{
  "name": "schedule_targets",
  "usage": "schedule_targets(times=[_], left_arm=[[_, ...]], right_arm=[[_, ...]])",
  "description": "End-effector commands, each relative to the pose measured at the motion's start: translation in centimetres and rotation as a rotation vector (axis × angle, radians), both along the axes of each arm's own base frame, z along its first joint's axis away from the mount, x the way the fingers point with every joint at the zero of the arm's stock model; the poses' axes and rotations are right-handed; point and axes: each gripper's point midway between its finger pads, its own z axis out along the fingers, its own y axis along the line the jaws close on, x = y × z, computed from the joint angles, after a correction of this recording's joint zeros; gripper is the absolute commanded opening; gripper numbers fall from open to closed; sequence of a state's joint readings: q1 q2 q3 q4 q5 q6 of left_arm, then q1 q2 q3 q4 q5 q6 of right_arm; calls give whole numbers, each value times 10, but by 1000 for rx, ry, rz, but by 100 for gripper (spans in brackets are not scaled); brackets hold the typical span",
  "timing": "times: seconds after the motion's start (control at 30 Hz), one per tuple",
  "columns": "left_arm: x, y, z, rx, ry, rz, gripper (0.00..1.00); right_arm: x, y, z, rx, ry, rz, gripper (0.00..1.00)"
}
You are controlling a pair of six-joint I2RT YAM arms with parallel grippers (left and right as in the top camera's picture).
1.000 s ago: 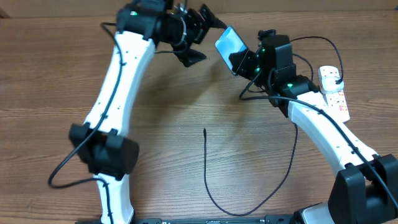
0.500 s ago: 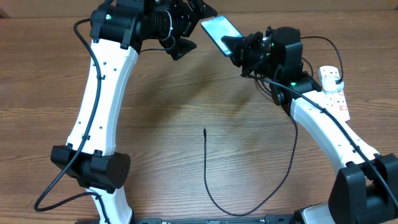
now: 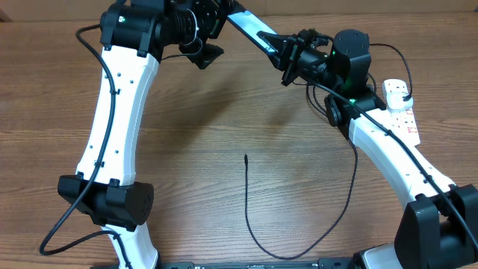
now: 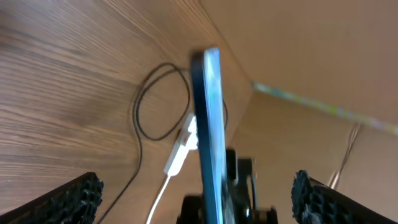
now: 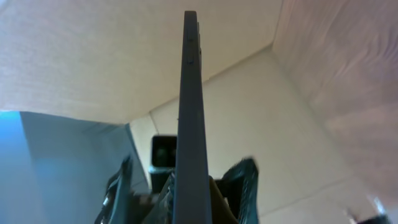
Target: Plug charger to phone and switch on socket
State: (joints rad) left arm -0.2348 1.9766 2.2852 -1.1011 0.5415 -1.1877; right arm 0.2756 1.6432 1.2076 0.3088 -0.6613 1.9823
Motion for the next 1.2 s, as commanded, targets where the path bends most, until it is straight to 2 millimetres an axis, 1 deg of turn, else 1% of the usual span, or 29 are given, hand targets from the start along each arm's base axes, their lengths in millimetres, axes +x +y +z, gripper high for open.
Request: schedule_targets(times=[0.0,0.2,0.3,0.33,0.43,0.63,0.8,1.0,1.03,1.17], left_arm=[[4,12,15,-10,6,128,100],[11,12,19,-56,26,190,100],[11,13,19,-75,50,219,100],[11,13,19,-81,58,226,98],[11,13,19,-81,58,228,87],[11,13,18,-78,57,225,82],[10,13,16,-69,60,218,73],[10,13,16,-64,57,213,64],[10,13,16,-64,57,213,61],[10,13,16,-56,47,204,54]], right_arm=[[-9,5,18,68,23,58,4],[-17,9,28,102,11,106,4],[-19,11,30,108,13,123,4],[-21,12,30,107,14,130,4],[-24,14,29,106,15,156,4],[-33,23,29,105,17,198,4],[-40,34,30,111,28,226,4],[-41,34,34,124,23,231,4],[-42,34,38,131,4,235,4],[-42,34,44,138,-29,237,4]])
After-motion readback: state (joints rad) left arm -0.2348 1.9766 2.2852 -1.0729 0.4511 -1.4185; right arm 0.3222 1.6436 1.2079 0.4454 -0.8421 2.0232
